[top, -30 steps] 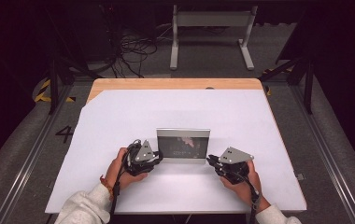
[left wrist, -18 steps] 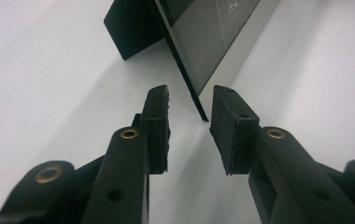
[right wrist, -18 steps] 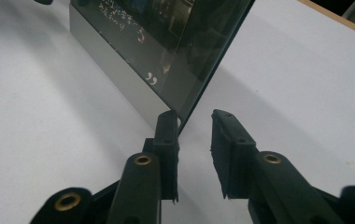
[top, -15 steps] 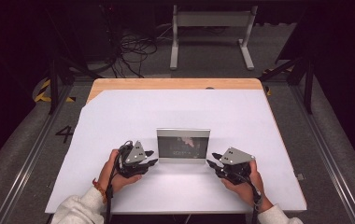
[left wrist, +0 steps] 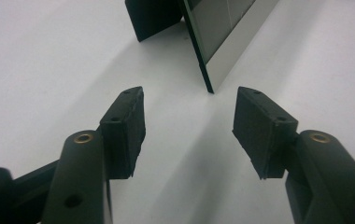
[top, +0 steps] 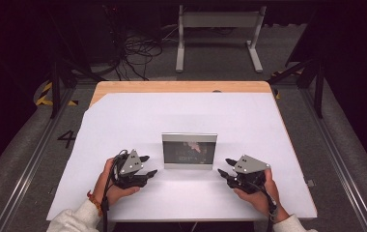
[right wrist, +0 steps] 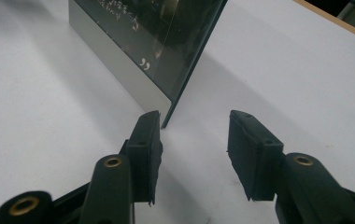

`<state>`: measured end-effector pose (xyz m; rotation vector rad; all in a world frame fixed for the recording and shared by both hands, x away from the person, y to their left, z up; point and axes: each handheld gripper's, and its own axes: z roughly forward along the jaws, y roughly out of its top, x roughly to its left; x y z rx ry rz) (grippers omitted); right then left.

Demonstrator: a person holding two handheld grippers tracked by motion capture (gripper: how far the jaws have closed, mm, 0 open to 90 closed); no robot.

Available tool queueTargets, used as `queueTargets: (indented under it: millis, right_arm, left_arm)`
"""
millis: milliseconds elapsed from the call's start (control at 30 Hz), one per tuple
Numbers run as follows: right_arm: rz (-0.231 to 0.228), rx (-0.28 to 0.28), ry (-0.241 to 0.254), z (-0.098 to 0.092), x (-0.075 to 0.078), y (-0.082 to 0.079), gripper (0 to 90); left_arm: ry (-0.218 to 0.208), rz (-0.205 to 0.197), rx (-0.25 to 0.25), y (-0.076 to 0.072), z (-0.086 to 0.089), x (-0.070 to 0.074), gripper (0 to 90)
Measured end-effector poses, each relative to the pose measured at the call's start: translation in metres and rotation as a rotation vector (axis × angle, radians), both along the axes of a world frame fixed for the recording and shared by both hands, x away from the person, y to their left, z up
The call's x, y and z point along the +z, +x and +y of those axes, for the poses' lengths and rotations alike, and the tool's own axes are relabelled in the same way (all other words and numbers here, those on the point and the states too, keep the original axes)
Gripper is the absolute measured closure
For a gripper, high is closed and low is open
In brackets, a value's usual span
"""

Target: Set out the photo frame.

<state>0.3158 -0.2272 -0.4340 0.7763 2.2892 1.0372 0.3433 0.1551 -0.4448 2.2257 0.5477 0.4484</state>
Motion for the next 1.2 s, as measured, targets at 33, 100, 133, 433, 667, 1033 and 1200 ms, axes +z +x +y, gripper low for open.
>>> queueTargets:
  millis: [33, 100, 133, 433, 667, 1033, 1200]
  right_arm:
    - [0.001, 0.001, -0.003, -0.001, 0.0, -0.001, 53.7]
    - [0.005, 0.004, -0.008, -0.002, -0.002, -0.001, 52.9]
    - [0.006, 0.004, -0.01, -0.002, -0.003, -0.002, 52.5]
    - [0.009, 0.005, 0.003, -0.006, -0.005, -0.004, 46.1]
    - [0.005, -0.002, 0.002, -0.011, -0.008, -0.006, 38.6]
    - [0.016, 0.006, 0.008, -0.019, -0.012, -0.007, 27.2]
    - [0.012, -0.008, 0.007, -0.023, -0.013, -0.008, 23.7]
  left_arm:
    - [0.002, -0.004, 0.006, -0.001, 0.001, -0.001, 42.7]
    - [0.008, -0.003, 0.016, -0.002, 0.003, -0.002, 40.0]
    - [0.009, 0.0, 0.021, -0.003, 0.004, -0.002, 39.4]
    - [0.027, 0.001, 0.037, -0.01, 0.011, -0.007, 30.3]
    - [0.029, -0.011, 0.068, -0.018, 0.023, -0.008, 23.5]
    - [0.01, -0.01, 0.062, -0.027, 0.031, -0.009, 18.4]
    - [-0.022, -0.005, 0.063, -0.031, 0.037, -0.008, 16.0]
